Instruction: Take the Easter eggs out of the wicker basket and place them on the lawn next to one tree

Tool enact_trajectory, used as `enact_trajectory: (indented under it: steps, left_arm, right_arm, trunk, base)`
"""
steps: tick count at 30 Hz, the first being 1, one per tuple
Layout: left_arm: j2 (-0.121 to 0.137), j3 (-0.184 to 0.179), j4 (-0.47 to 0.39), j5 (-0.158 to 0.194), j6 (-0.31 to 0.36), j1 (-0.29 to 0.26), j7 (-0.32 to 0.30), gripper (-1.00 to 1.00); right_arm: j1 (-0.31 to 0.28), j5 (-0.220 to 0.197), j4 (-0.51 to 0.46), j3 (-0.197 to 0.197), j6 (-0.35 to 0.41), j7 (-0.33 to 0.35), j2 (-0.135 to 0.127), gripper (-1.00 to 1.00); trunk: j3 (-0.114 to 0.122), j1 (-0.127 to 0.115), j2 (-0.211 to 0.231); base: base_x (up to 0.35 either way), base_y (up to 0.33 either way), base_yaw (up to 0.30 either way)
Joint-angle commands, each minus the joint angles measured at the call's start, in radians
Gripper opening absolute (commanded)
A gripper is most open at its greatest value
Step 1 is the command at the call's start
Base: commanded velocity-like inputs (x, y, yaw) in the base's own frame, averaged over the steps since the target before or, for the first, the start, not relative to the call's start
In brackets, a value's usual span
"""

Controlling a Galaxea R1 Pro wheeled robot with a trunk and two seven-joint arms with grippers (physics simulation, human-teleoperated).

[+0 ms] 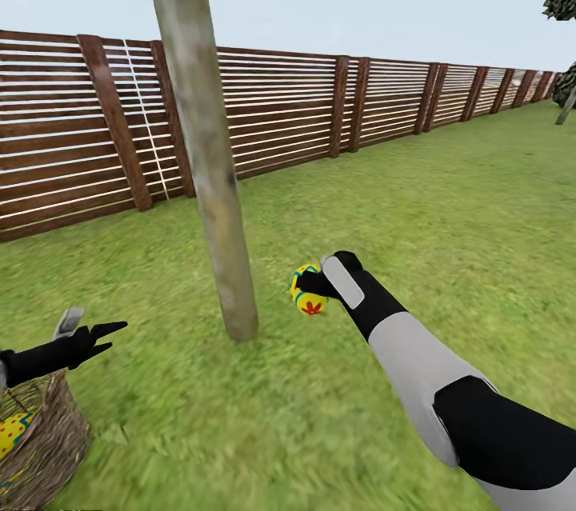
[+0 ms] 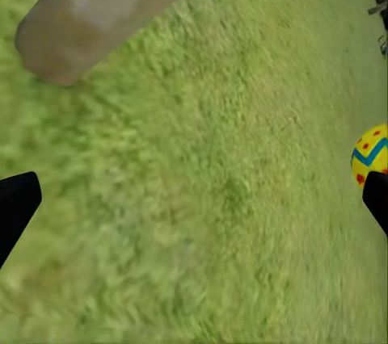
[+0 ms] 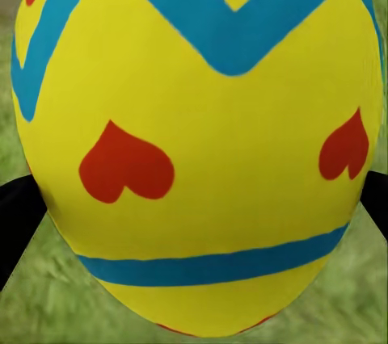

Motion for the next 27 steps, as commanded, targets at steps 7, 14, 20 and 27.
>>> enact_trajectory:
  steps: [7,14,20,27]
  left_arm:
    - [-0.019,0.005,0.000,-0.005,0.009,-0.001,-0.005,1.00]
    - [-0.017,0.009,0.000,0.002,0.008,-0.001,0.162,1.00]
    - [-0.018,0.012,0.000,0.003,0.009,-0.001,0.190,1.00]
    - [-0.064,0.018,0.000,0.007,0.008,-0.001,0.286,1.00]
  right_arm:
    - [0.004,-0.007,-0.004,0.050,-0.006,0.052,0.000,-1.00]
    - [0.094,-0.007,-0.006,0.056,-0.083,0.054,0.000,-1.00]
    - [0.116,-0.007,-0.015,0.059,-0.095,0.054,0.000,-1.00]
    - [0.116,-0.007,-0.016,0.085,-0.097,0.054,0.000,-1.00]
  trunk:
    - [-0.010,0.000,0.000]
    - [-0.021,0.000,0.000]
    - [-0.029,0.000,0.000]
    - [-0.039,0.000,0.000]
  base:
    - [0.178,-0.214,0.176]
    - [0.203,-0.198,0.158]
    - [0.204,-0.189,0.167]
    - [0.211,-0.213,0.176]
